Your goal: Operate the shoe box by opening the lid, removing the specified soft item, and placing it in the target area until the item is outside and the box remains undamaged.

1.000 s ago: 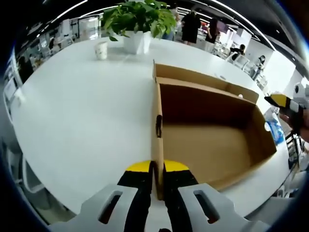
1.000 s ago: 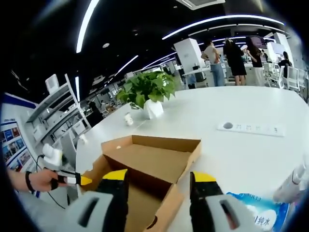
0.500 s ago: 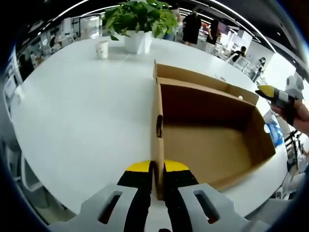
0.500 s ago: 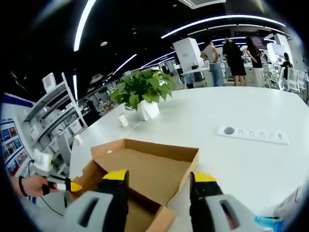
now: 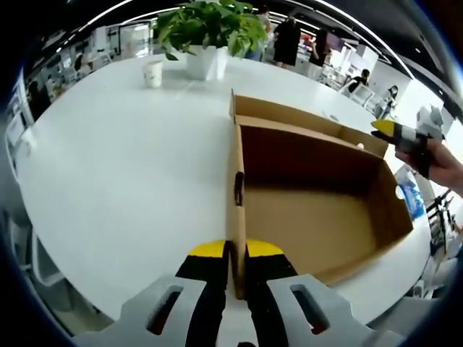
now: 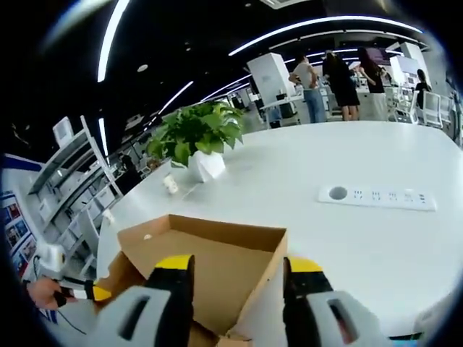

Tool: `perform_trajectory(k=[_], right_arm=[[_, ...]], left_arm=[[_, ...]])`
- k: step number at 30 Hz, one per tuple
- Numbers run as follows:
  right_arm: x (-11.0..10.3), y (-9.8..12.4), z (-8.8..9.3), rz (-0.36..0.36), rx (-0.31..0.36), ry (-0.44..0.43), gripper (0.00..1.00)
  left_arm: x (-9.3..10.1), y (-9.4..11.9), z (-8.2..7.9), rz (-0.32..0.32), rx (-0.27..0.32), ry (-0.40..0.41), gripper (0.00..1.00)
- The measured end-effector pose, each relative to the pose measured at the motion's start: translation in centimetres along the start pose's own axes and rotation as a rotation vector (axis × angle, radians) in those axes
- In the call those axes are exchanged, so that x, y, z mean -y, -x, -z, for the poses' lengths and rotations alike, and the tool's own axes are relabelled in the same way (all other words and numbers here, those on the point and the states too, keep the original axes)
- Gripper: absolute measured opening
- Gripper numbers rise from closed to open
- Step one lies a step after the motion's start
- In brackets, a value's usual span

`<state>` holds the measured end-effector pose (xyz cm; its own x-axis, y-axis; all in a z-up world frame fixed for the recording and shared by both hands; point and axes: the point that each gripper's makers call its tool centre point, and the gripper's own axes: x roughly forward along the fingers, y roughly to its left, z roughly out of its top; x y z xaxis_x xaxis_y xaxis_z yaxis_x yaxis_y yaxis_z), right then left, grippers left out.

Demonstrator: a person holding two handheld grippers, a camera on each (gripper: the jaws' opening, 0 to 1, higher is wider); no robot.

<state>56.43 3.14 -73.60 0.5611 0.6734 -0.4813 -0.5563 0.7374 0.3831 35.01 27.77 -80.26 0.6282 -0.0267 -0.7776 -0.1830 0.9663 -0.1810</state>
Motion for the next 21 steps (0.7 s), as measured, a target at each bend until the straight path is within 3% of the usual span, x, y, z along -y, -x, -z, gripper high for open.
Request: perform_trajectory(k=[9, 21], right_arm=[[2.3, -3.2, -0.9, 0.022, -0.011, -0.022, 0.45], [4.0, -6.4, 0.1, 0.041, -0.069, -0.026, 0.44]], left_arm=[[0.0, -0.1, 0.1, 0.005, 0.001, 0.006, 0.06], [0.0, -0.1, 0.2, 0.001, 0.001, 0.003, 0.06]])
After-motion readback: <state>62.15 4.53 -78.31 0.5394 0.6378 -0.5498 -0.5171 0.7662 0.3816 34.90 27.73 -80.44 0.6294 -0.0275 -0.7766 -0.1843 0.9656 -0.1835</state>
